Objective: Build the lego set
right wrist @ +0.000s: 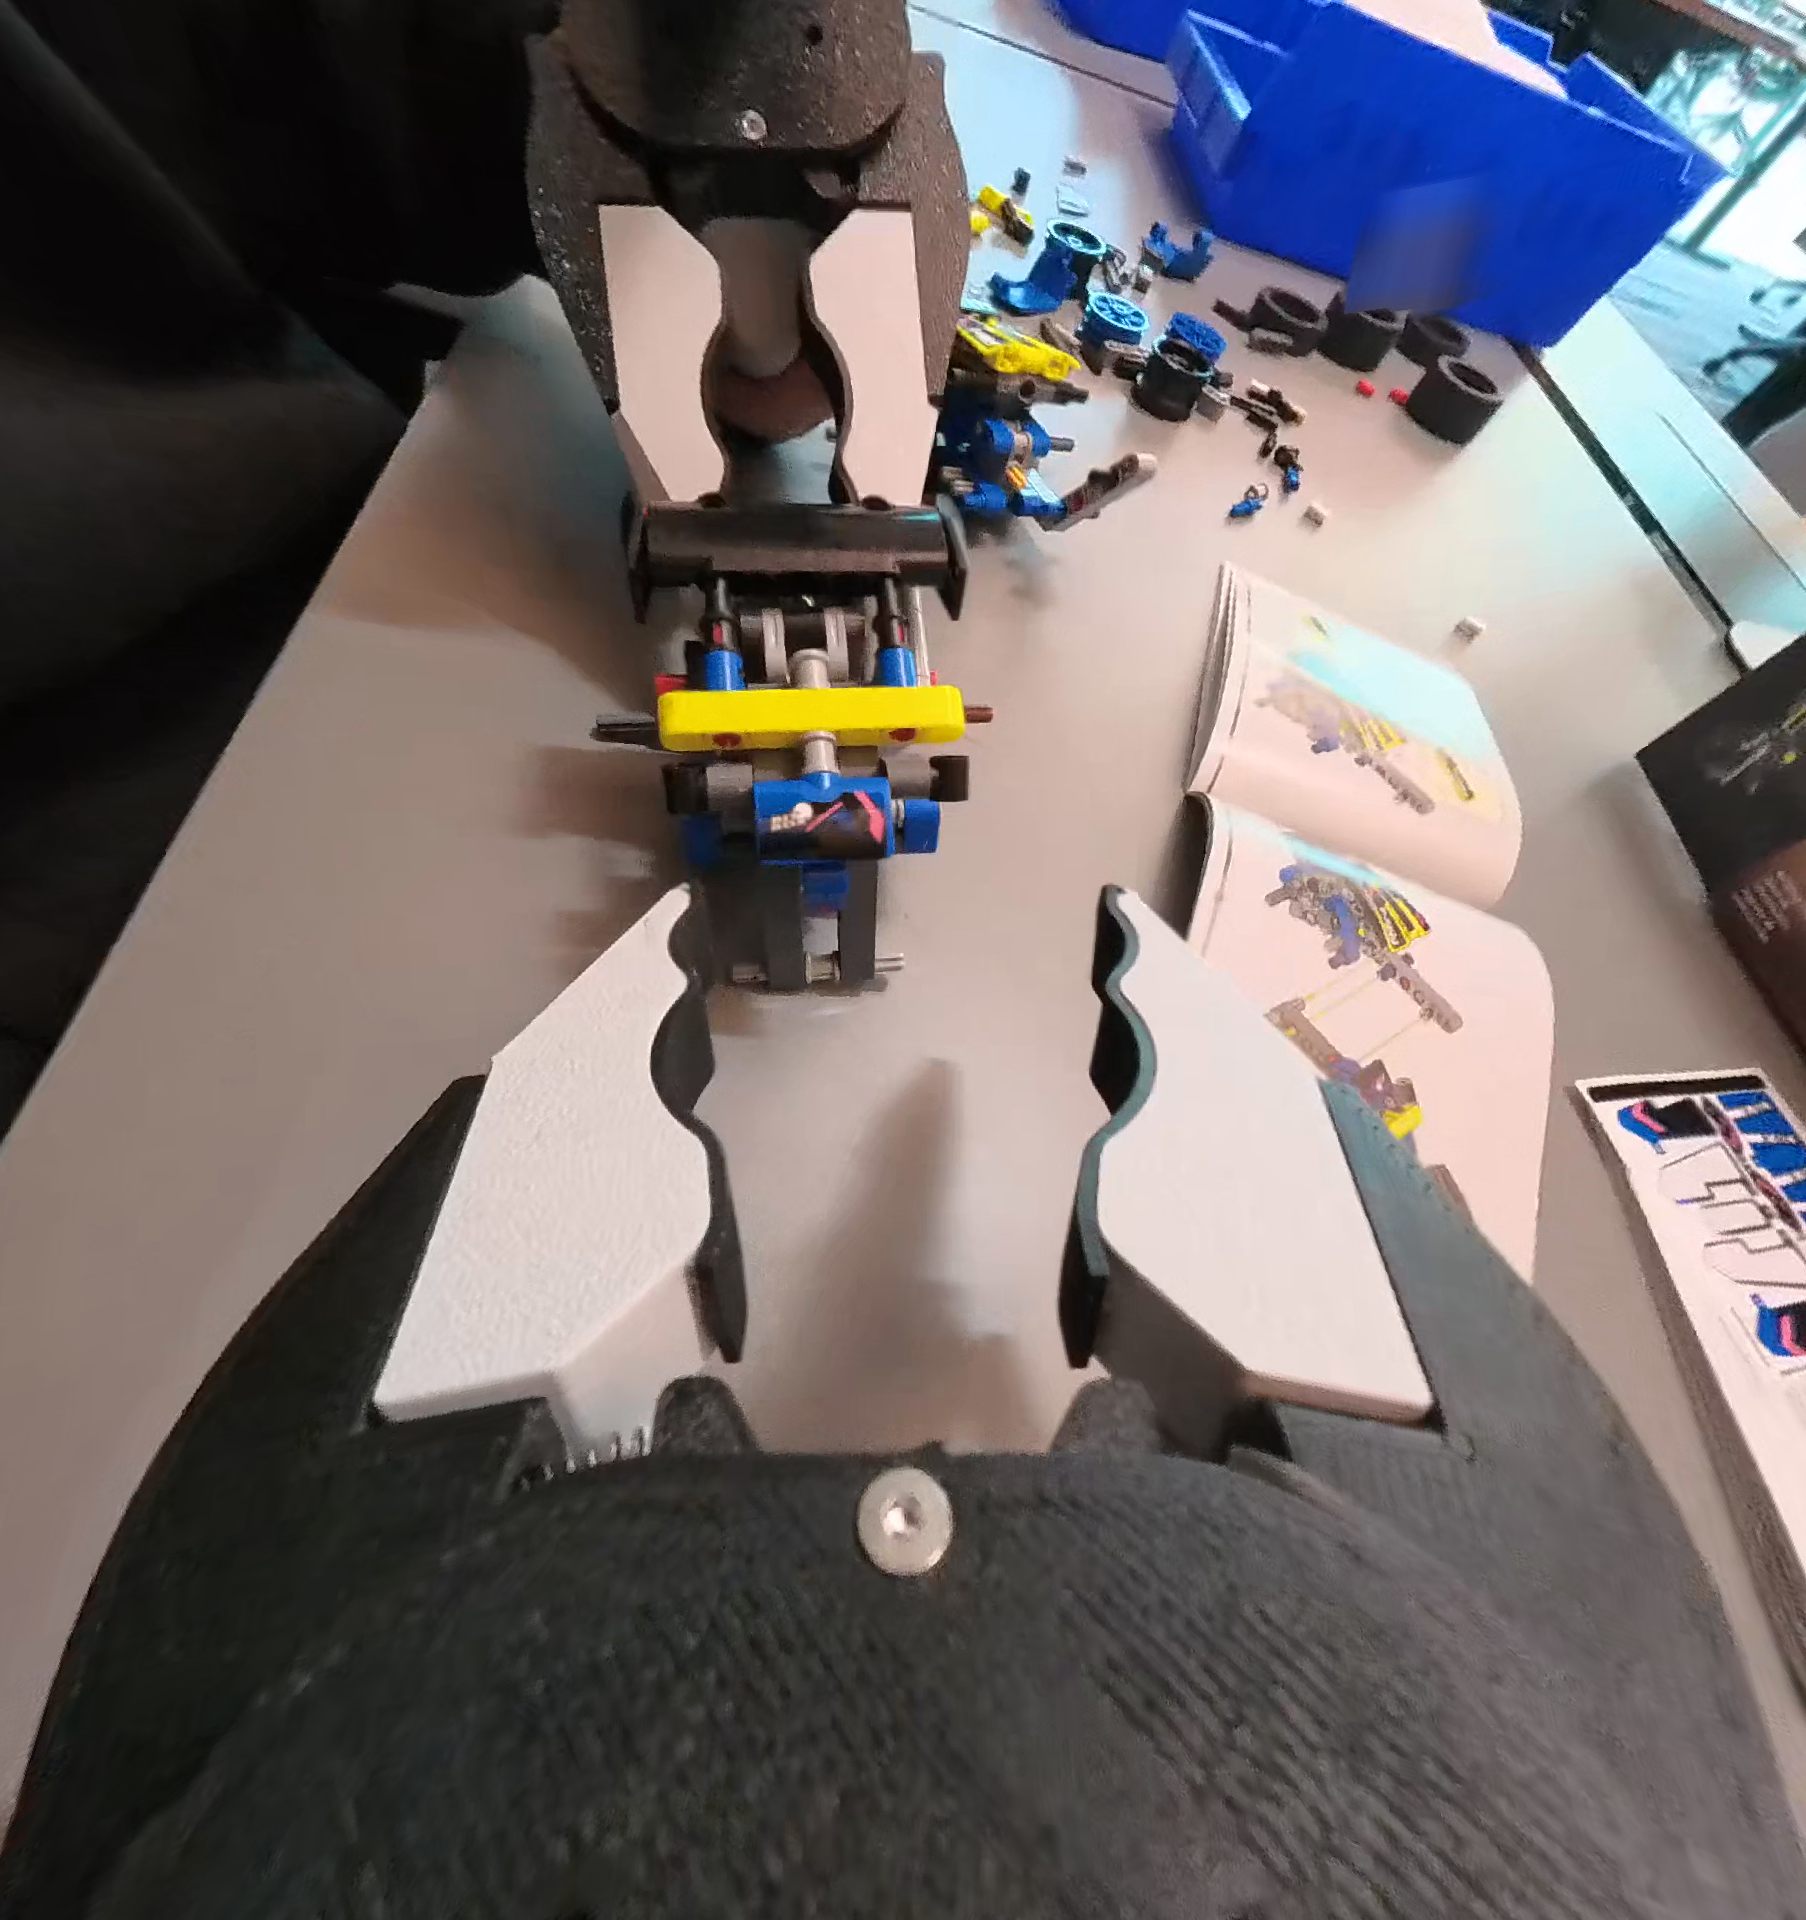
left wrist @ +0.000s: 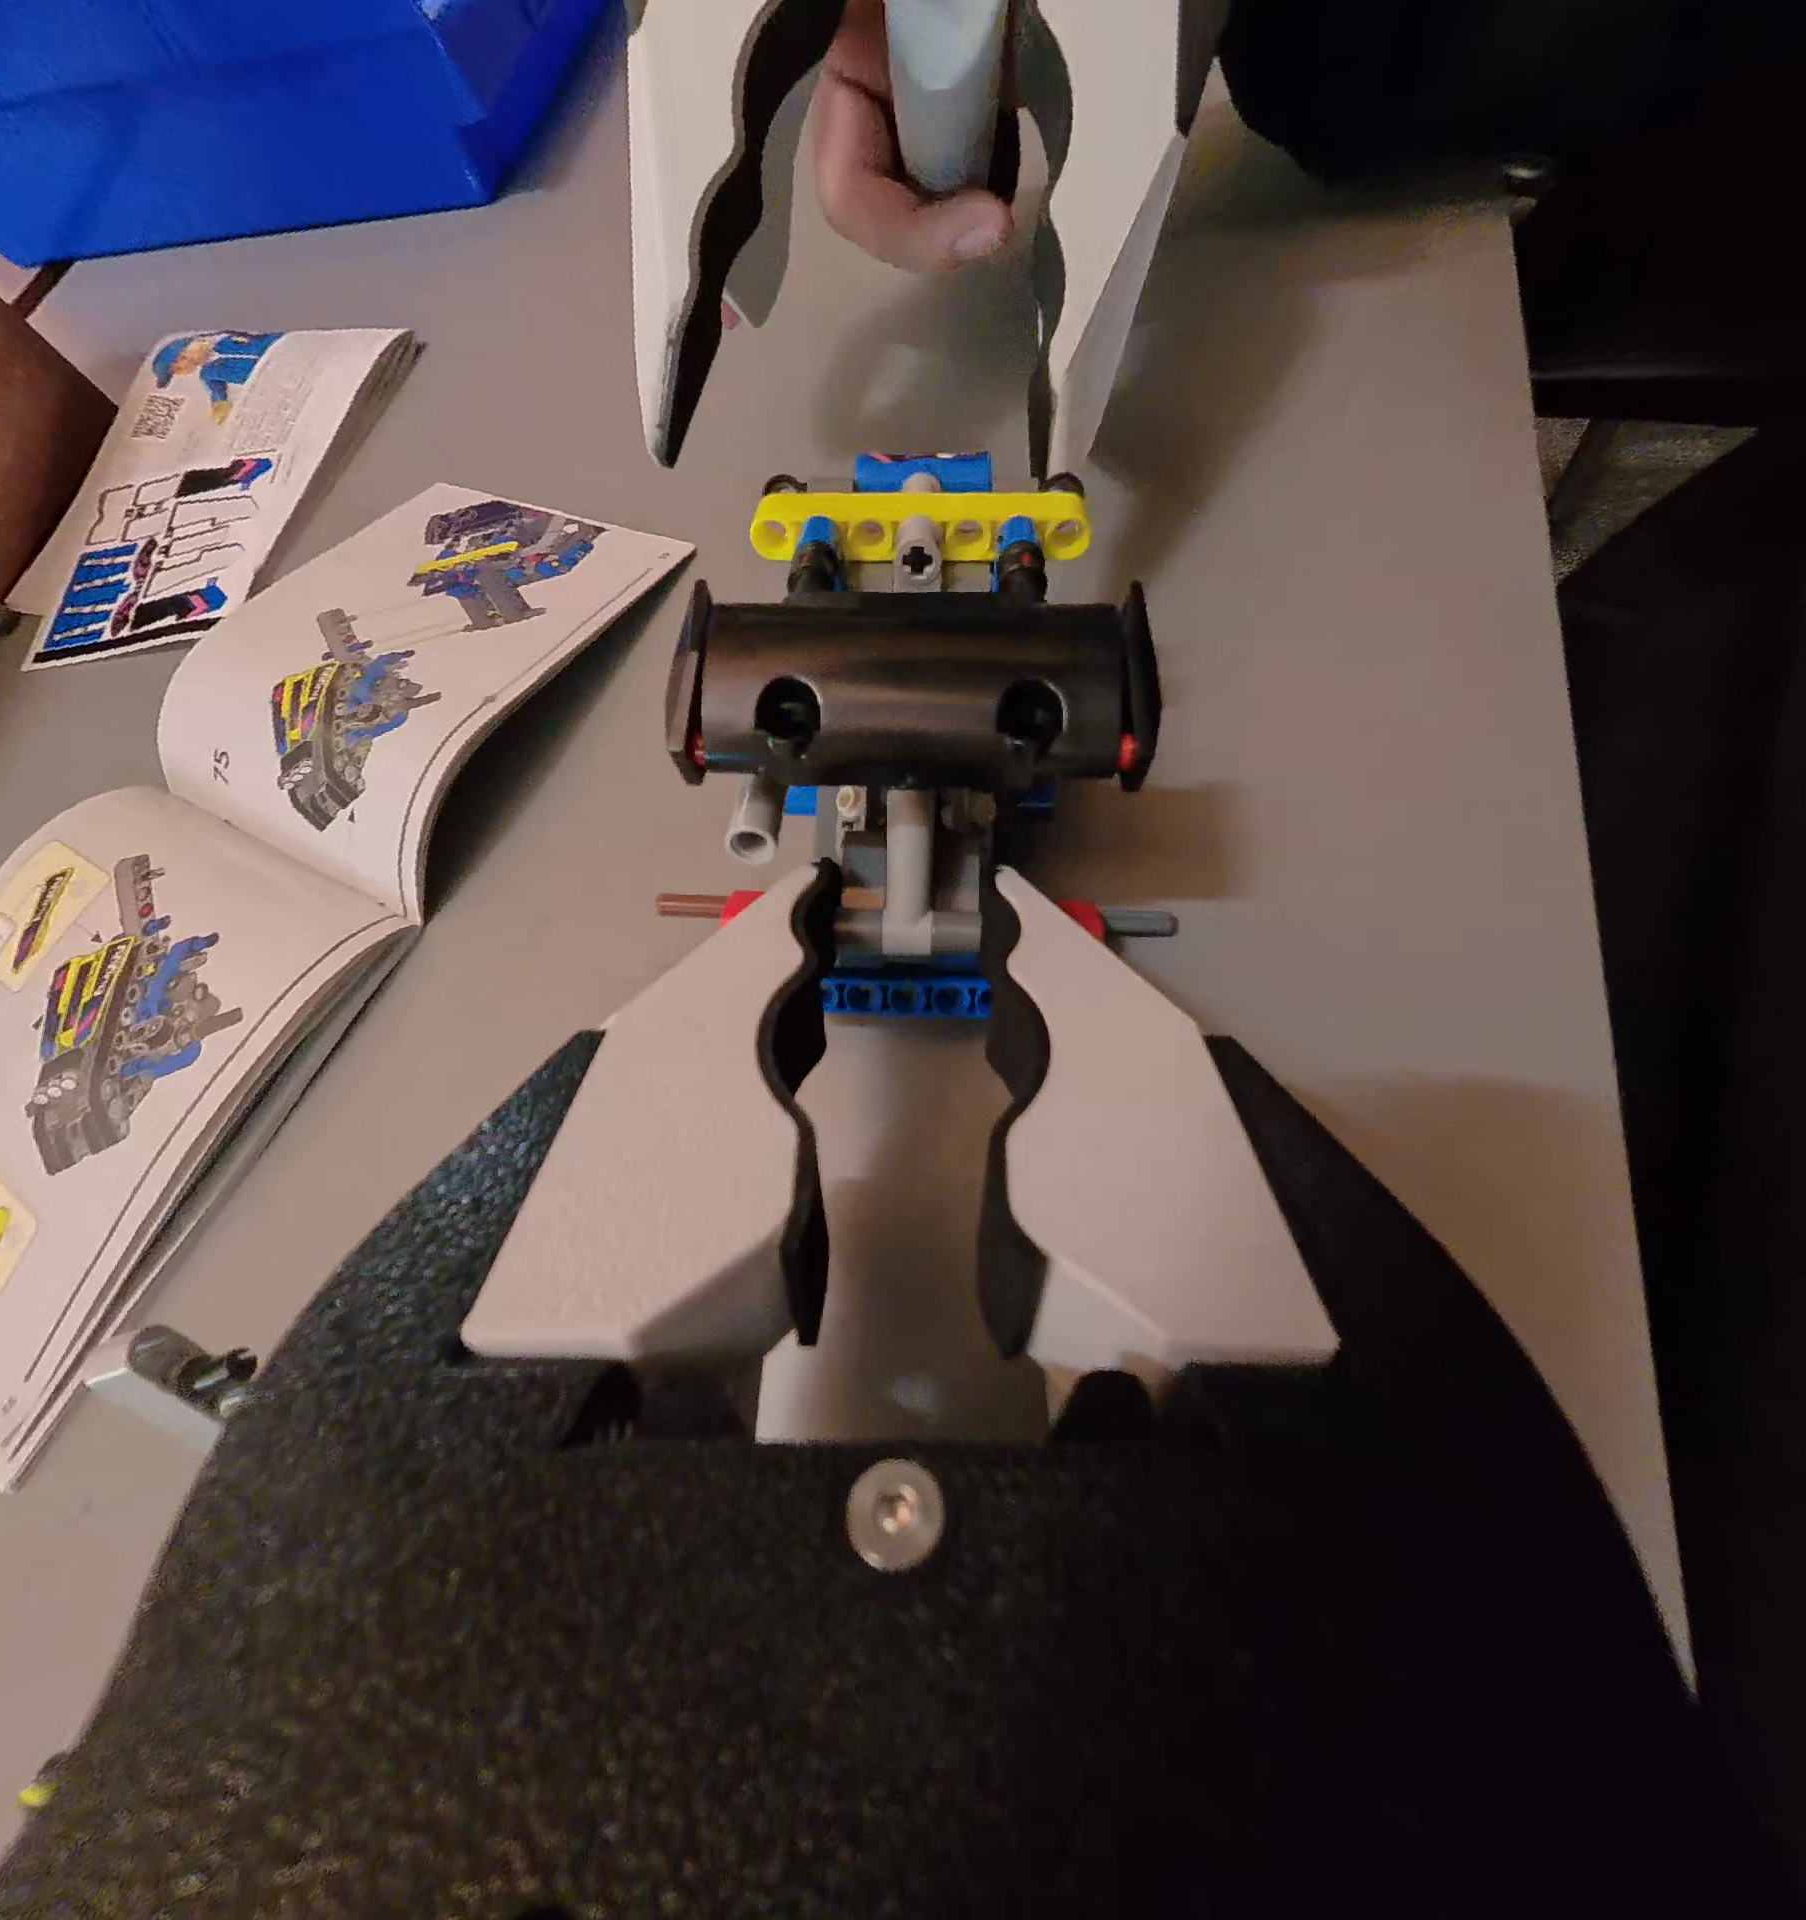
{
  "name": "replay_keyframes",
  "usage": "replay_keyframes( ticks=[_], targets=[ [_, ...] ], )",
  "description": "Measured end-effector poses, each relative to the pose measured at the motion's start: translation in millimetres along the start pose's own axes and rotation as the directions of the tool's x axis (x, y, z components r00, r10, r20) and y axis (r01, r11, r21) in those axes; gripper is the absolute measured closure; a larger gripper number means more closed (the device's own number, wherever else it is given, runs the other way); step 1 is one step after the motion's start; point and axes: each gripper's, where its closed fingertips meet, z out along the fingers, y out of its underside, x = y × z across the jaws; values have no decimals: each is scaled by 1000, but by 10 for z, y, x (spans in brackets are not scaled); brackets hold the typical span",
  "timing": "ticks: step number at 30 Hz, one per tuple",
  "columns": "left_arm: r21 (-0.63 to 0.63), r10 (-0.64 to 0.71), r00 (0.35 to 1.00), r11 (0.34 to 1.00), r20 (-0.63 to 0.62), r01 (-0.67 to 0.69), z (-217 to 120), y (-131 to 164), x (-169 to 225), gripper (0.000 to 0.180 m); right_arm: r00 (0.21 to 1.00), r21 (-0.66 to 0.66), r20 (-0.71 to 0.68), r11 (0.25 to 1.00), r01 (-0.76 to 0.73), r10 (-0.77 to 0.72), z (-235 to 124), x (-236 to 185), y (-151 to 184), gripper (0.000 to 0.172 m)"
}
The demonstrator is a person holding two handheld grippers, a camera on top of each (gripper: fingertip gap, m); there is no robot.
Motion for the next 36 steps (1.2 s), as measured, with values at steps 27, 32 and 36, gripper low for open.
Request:
replay_keyframes(
  ticks=[27, 32, 36],
  targets=[
    [275, -542, 830, 785, -132, 556, -181, -415, -382, 157, 954, 64, -62, 955, -289, 293, 31, 271, -20, 90],
    [303, -603, 782, 724, -157, 619, -190, -493, -386, 157, 912, -19, -31, 912, -410, 409, 82, 105, 36, 87],
    [316, -623, 766, 703, -157, 637, -177, -533, -377, 157, 925, -43, -244, 950, -310, 291, 56, 166, 69, 77]
  ],
)
